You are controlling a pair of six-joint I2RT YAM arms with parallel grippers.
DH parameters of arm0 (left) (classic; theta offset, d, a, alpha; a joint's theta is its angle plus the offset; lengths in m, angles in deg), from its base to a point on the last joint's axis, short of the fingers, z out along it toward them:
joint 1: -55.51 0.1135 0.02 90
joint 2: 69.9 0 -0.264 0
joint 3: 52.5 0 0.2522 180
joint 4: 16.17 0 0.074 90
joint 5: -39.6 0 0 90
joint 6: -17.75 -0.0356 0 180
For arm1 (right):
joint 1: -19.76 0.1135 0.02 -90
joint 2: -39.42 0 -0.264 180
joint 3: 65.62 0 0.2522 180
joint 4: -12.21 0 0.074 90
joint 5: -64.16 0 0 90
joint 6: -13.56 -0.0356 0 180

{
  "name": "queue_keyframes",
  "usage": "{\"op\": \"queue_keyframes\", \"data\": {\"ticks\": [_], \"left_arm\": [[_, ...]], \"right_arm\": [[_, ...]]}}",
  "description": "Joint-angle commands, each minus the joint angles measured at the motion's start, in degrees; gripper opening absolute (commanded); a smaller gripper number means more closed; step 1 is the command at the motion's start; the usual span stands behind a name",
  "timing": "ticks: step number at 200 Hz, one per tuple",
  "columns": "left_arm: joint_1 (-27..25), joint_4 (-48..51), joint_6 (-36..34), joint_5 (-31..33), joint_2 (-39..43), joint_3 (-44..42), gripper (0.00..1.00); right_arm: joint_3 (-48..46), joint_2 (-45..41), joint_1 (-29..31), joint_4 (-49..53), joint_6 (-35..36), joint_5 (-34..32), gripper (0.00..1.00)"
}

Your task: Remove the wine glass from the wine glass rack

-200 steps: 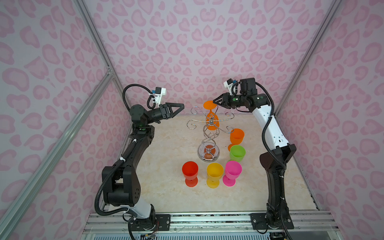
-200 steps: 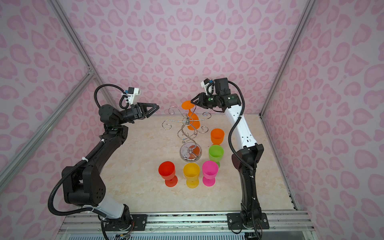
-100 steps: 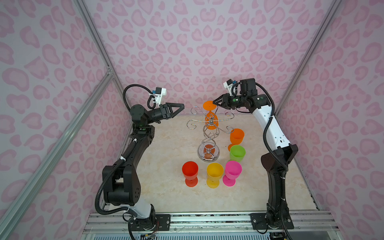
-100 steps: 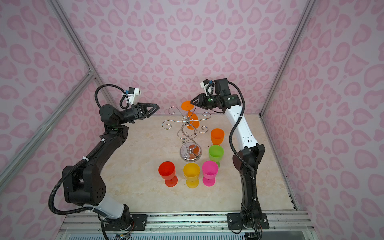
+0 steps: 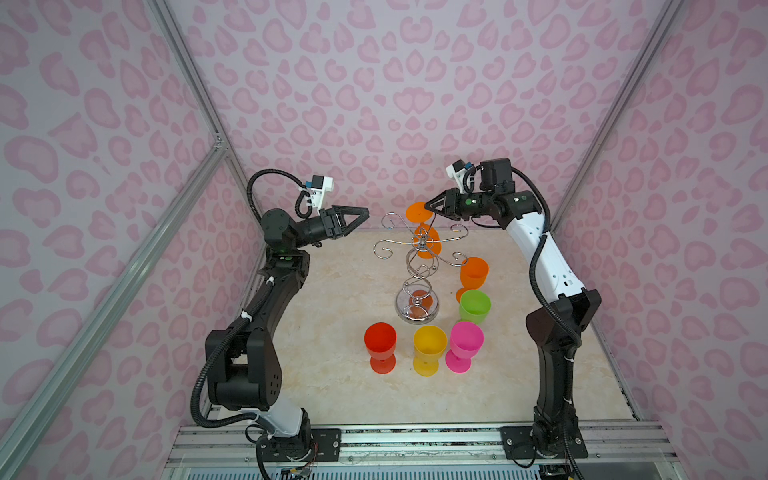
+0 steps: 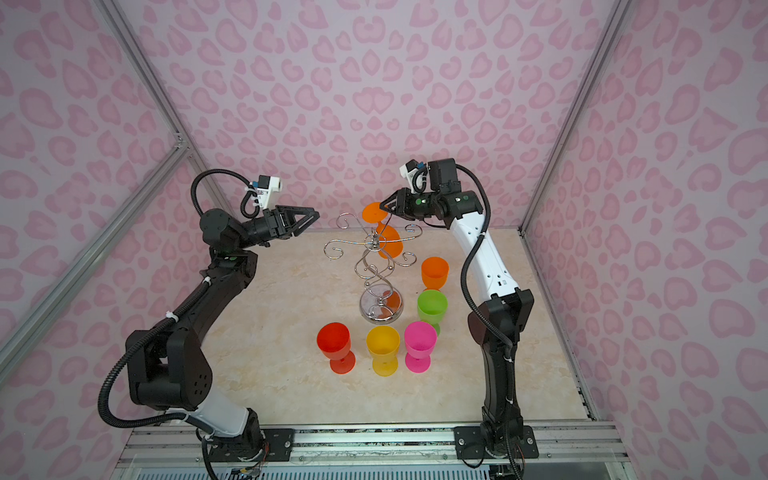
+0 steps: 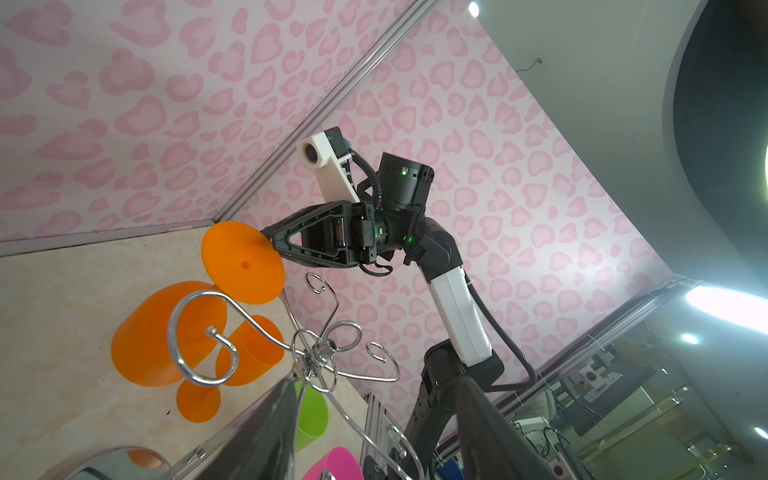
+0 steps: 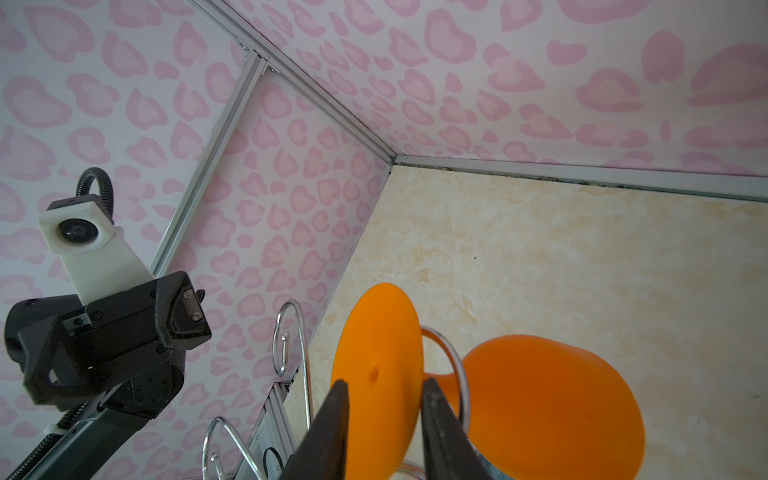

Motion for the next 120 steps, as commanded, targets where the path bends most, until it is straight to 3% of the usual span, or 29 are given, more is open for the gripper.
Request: {"op": "queue_keyframes", "data": {"ticks": [1, 120], "left_arm": [[-0.05, -0.58, -0.81, 0.03, -0.6, 0.03, 0.63], [-0.26, -0.58, -0.89, 0.09, -0.77, -0.12, 0.63]], "right_arm": [[-0.84, -0.29, 0.01, -2.4, -0.72, 1.67, 0.31], [-0.92, 0.42, 0.08, 0.01, 0.39, 1.27, 0.15]]}}
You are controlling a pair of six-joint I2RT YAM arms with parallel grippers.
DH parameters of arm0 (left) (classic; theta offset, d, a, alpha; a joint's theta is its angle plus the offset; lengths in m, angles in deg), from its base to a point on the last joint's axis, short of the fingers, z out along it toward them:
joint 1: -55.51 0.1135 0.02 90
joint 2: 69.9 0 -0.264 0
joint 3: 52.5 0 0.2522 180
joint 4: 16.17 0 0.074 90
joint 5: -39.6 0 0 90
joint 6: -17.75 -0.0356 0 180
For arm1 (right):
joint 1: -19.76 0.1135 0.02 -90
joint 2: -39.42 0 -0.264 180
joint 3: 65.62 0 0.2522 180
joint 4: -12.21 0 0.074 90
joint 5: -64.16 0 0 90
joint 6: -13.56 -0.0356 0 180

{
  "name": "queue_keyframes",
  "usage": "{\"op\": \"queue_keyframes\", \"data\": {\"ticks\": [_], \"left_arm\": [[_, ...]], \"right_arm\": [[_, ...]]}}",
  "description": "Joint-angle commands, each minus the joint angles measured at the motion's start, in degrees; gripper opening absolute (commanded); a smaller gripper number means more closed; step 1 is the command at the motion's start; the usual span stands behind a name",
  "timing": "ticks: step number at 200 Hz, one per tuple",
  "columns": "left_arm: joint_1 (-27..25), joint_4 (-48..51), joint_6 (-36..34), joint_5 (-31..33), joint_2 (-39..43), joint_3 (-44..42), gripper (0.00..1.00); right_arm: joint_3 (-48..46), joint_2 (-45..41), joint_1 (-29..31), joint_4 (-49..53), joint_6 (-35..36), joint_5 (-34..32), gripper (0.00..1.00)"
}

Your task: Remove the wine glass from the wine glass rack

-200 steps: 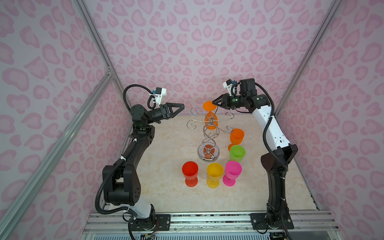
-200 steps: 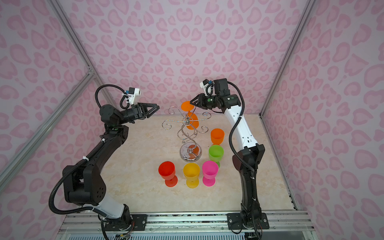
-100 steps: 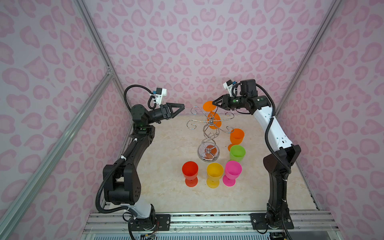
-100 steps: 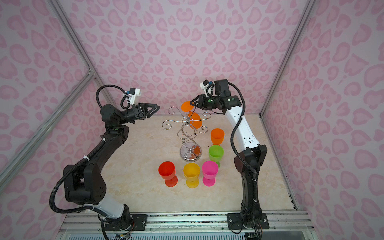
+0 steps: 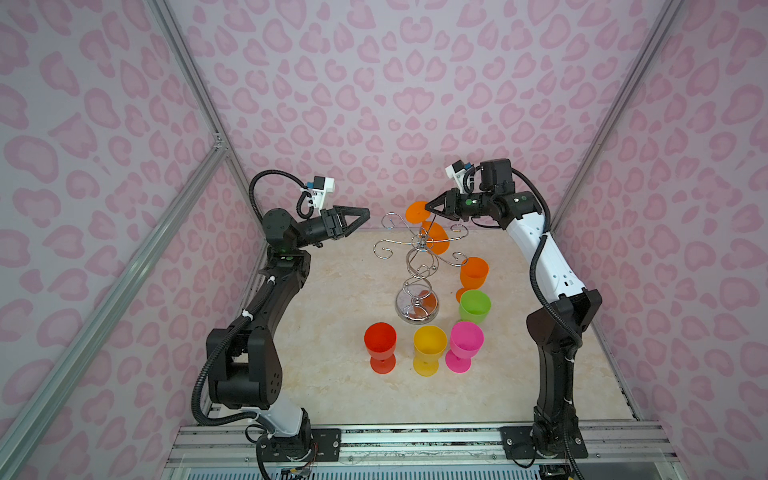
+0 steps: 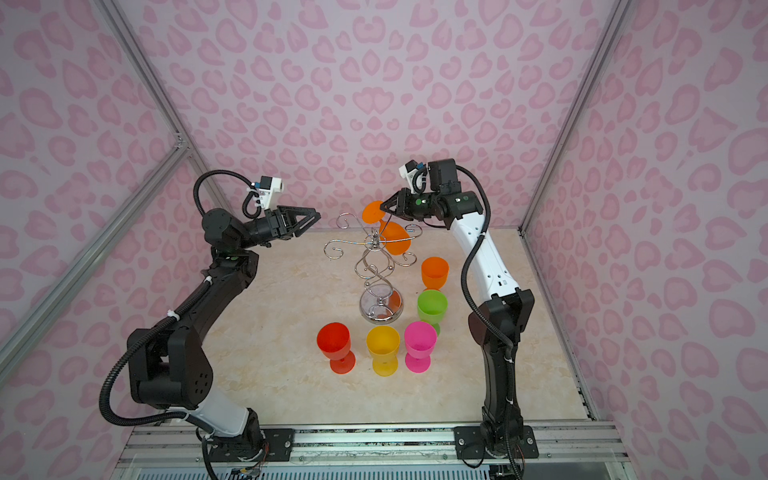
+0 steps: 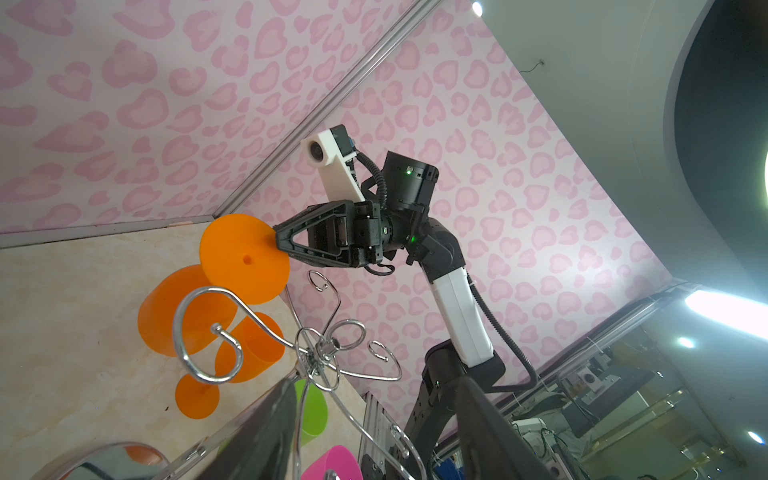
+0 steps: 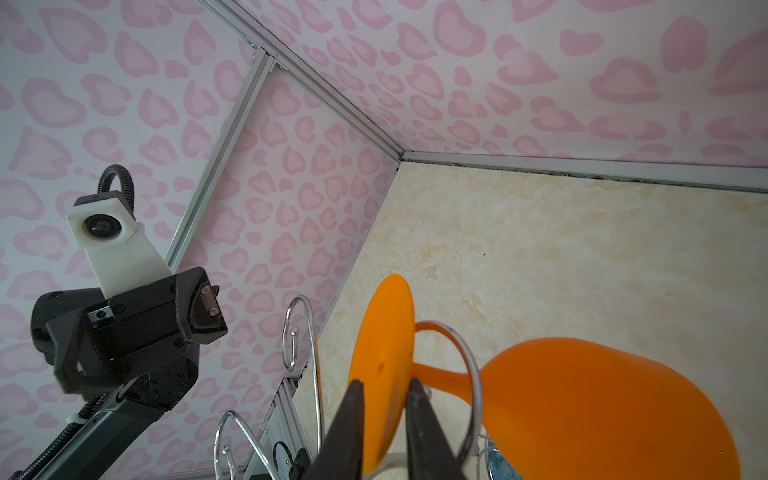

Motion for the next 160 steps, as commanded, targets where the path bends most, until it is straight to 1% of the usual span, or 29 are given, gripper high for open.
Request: {"op": "queue_keyframes", "data": {"ticks": [1, 57, 128, 160], "left_arm": [[0.0, -1.1, -0.89, 0.09, -0.42, -0.13, 0.63], [0.0, -1.1, -0.84, 0.01, -0.57, -0.31, 0.63], [0.01, -1.1, -0.81, -0.16, -0.8, -0.29, 0.62], [-0.01, -1.1, -0.76, -0.35, -0.77, -0.32, 0.62]], "right_arm": [[-0.31, 0.63, 0.08, 0.22, 1.1, 0.03, 0.15], [-0.48, 0.63, 0.04, 0.82, 1.44, -0.86, 0.05], [-1.02, 0.46, 0.0, -0.25, 0.49, -0.85, 0.0], [-3.57, -1.0, -0.58, -4.6, -2.32, -0.06, 0.0]]}}
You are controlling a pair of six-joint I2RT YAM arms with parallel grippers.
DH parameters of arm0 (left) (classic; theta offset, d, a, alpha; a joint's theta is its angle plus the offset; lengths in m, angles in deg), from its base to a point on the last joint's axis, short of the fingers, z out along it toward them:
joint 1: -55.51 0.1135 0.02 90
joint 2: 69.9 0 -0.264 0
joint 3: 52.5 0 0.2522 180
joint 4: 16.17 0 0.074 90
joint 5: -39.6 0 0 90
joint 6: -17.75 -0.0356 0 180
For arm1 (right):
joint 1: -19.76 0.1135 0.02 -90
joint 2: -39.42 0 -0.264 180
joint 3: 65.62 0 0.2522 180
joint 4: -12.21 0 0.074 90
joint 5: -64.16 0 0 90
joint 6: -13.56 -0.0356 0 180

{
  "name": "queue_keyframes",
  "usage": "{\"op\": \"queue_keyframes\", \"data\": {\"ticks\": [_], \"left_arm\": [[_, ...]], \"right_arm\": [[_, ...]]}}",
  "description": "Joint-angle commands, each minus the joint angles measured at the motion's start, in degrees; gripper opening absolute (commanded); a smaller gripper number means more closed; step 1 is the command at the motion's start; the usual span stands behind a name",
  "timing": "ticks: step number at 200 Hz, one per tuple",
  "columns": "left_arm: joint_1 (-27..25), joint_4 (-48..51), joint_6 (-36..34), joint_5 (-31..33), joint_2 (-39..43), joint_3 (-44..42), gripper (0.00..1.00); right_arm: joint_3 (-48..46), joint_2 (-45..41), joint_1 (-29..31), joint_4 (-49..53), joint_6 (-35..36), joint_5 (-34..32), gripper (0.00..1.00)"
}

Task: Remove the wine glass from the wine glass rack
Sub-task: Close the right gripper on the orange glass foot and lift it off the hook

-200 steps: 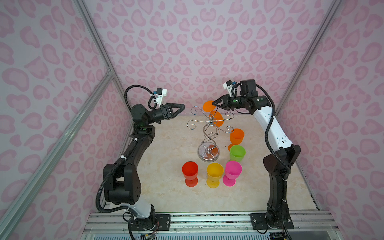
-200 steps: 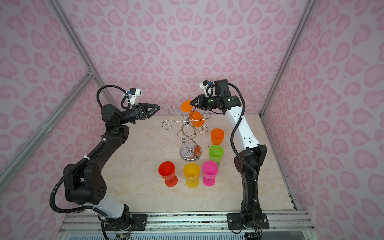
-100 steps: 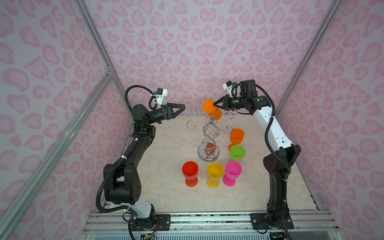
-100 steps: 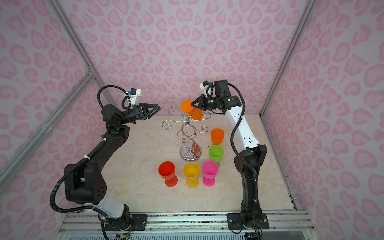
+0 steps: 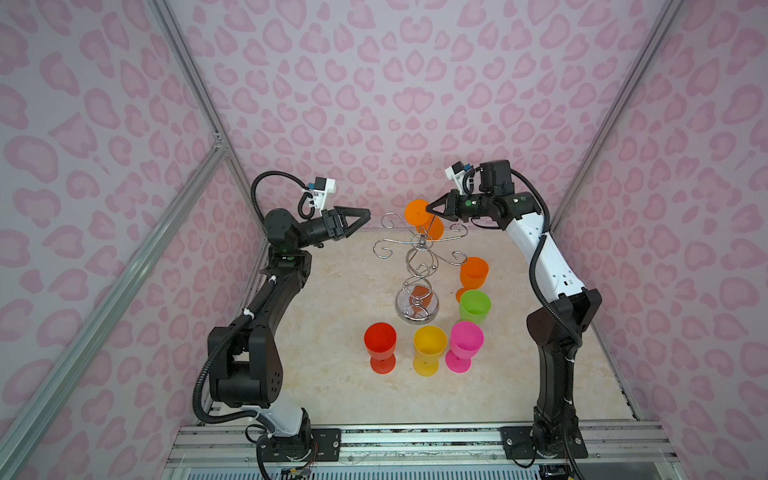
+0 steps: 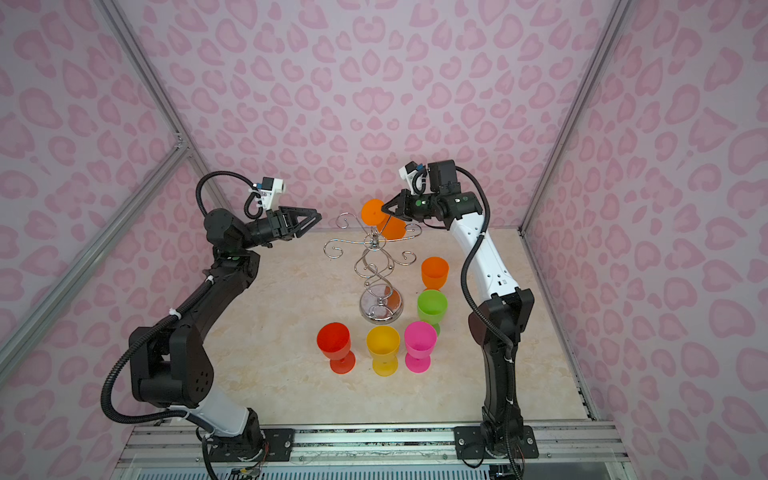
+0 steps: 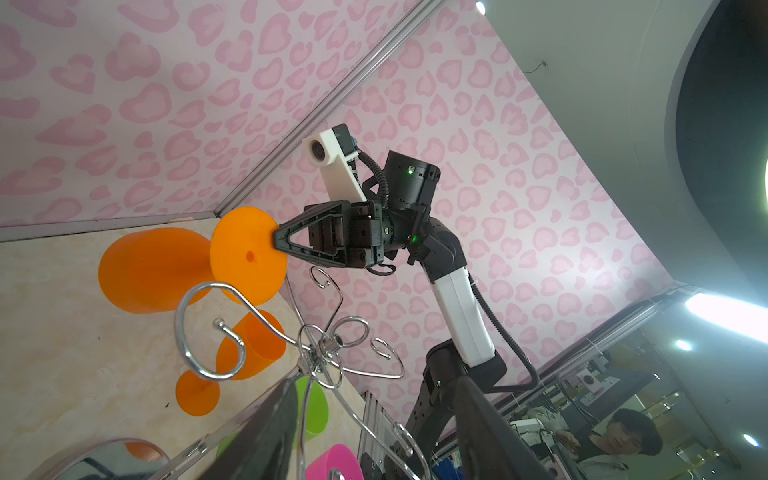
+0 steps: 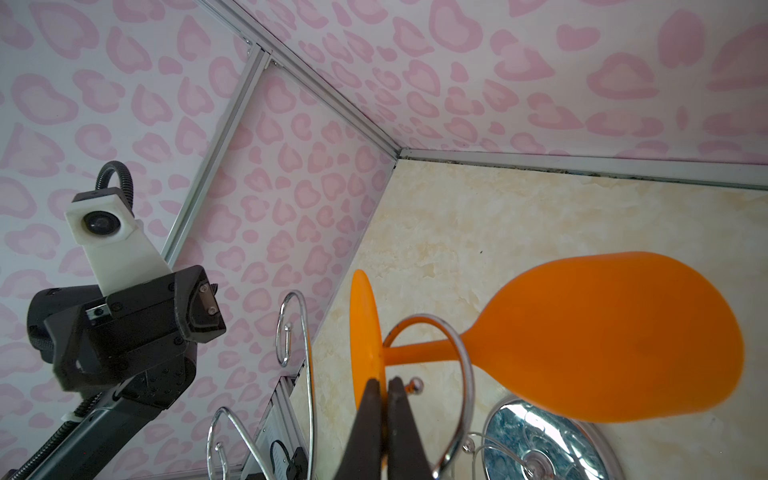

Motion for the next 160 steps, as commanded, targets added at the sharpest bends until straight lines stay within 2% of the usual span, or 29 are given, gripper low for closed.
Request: {"op": "queue_keyframes", "data": {"ticks": [1, 43, 76, 124, 160], "left_arm": [[0.02, -1.25, -0.78, -0.32, -0.2, -0.16, 0.62], [0.02, -1.23, -0.72, -0.4, -0.18, -0.24, 0.62], [-0.14, -1.17, -0.49, -0.49, -0.26, 0.01, 0.62], [-0.4, -1.24, -0.63, -0.49, -0.1, -0.56, 0.62], [-0.4, -1.25, -0.8, -0.79, 0.09, -0.86, 0.62]], "right_arm": [[-2.19, -0.86, -0.47, -3.83, -2.17, 0.09, 0.0], [-10.6, -4.23, -2.27, -17.68, -11.04, 4.15, 0.0], [-11.18, -4.44, -3.29, -20.29, -13.4, 4.66, 0.0], [-14.39, -4.44, -4.0, -30.1, -20.85, 6.36, 0.0], [-16.88, -5.55, -4.41, -31.13, -20.94, 6.23, 0.0]]}}
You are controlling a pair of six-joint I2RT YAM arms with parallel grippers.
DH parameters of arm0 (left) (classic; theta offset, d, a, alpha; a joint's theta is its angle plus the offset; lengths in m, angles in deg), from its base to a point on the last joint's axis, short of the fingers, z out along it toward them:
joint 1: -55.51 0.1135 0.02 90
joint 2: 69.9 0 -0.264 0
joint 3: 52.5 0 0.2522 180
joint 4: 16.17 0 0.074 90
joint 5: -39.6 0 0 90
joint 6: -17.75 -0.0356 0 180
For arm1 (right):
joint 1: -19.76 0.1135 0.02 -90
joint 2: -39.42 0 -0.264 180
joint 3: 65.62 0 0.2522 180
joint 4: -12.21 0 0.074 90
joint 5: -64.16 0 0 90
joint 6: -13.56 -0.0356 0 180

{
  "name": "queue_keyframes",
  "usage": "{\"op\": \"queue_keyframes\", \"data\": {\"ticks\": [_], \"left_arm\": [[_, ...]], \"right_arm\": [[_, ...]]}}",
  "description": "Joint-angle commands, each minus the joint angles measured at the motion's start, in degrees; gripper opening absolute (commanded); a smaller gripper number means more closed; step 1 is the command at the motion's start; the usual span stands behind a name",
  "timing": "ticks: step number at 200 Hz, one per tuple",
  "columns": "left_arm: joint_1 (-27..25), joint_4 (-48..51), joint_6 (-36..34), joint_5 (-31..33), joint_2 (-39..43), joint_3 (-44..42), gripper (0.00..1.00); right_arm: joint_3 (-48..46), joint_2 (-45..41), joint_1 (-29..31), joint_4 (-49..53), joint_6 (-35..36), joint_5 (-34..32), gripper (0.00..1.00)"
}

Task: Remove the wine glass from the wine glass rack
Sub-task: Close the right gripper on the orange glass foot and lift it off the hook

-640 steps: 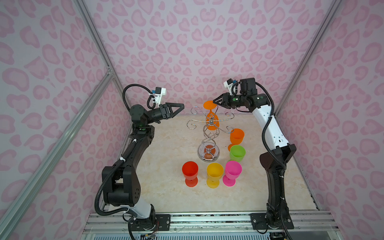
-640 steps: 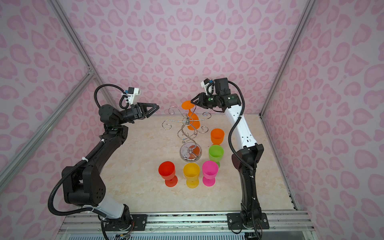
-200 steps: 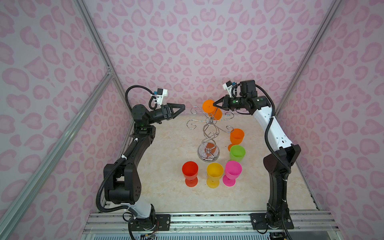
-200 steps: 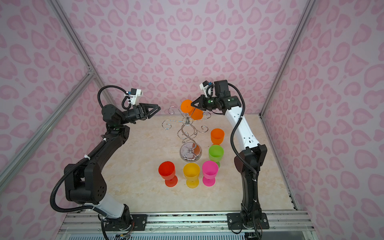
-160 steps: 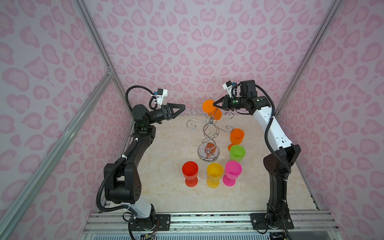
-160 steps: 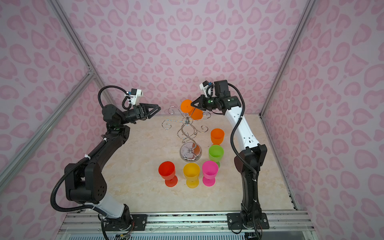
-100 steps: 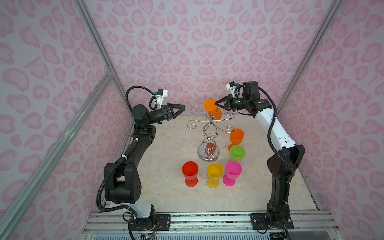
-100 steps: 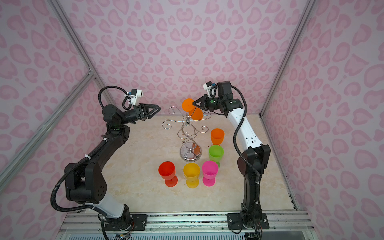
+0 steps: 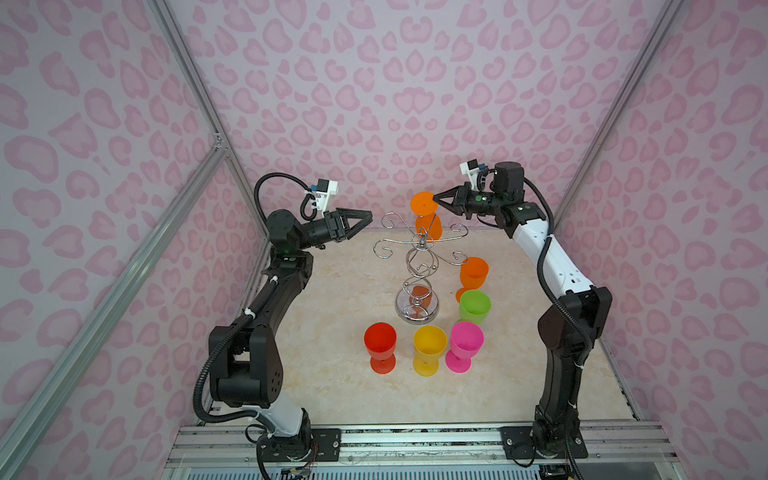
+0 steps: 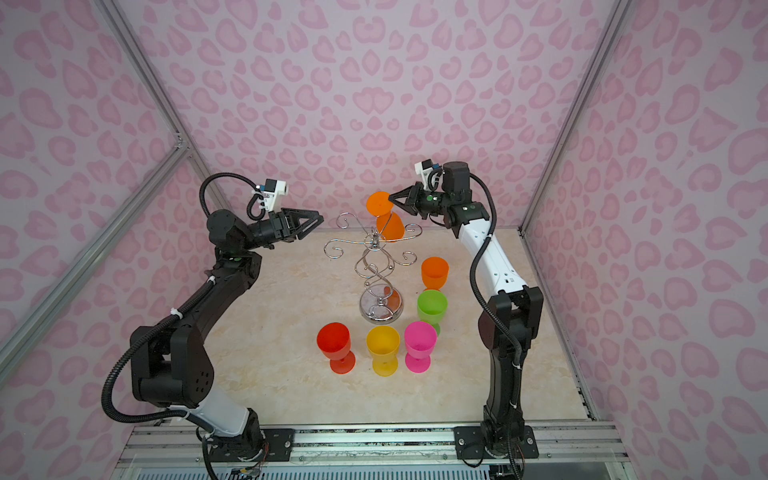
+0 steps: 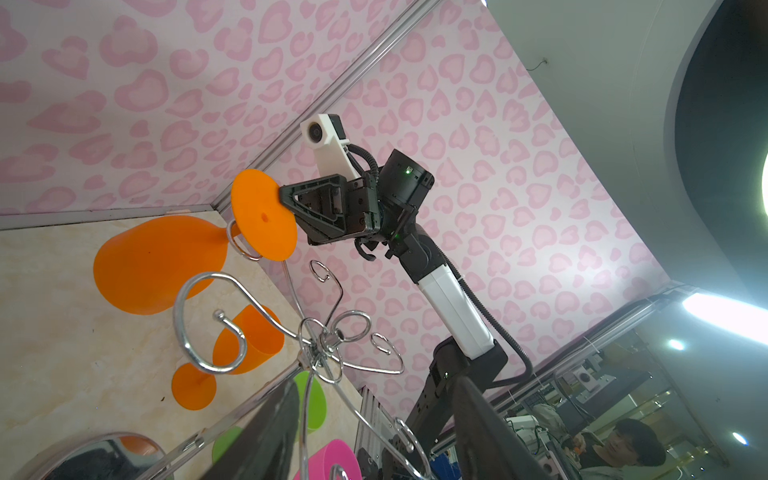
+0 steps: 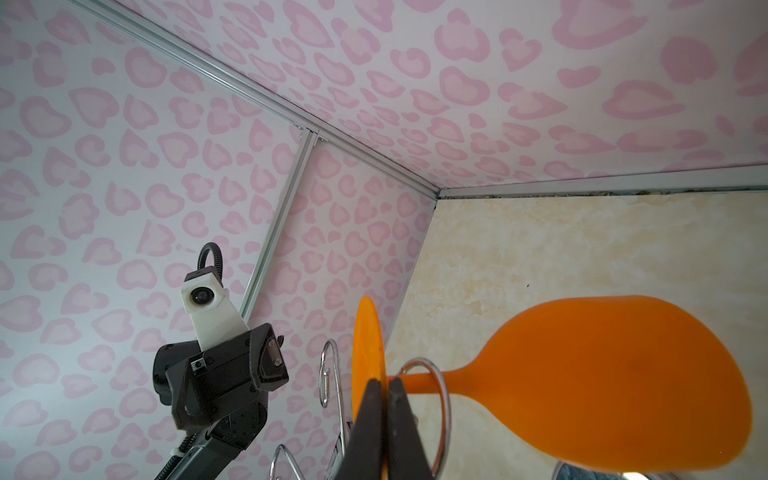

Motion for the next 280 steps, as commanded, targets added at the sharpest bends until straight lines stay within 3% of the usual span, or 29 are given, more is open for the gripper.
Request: {"op": "queue_keyframes", "data": {"ticks": [1, 160, 216, 280], "left_arm": [[0.0, -1.32, -0.83, -0.58, 0.09, -0.12, 0.62], [-0.45, -1.41, -1.08, -0.21, -0.01, -0.42, 0.62], [-0.45, -1.06, -1.41, -0.41, 1.26, -1.26, 0.62], [-0.45, -0.72, -2.14, -0.88, 2.23, -2.41, 0.62]], "right_arm": [[-1.81, -1.05, -0.34, -5.53, -1.38, 0.19, 0.0], [-15.87, -11.24, 0.74, -8.35, 0.34, 0.88, 0.0], [-14.12, -10.35, 2.86, -7.9, 0.15, 1.13, 0.0], [-5.56, -5.43, 5.28, -5.21, -0.24, 1.11, 0.0]]}}
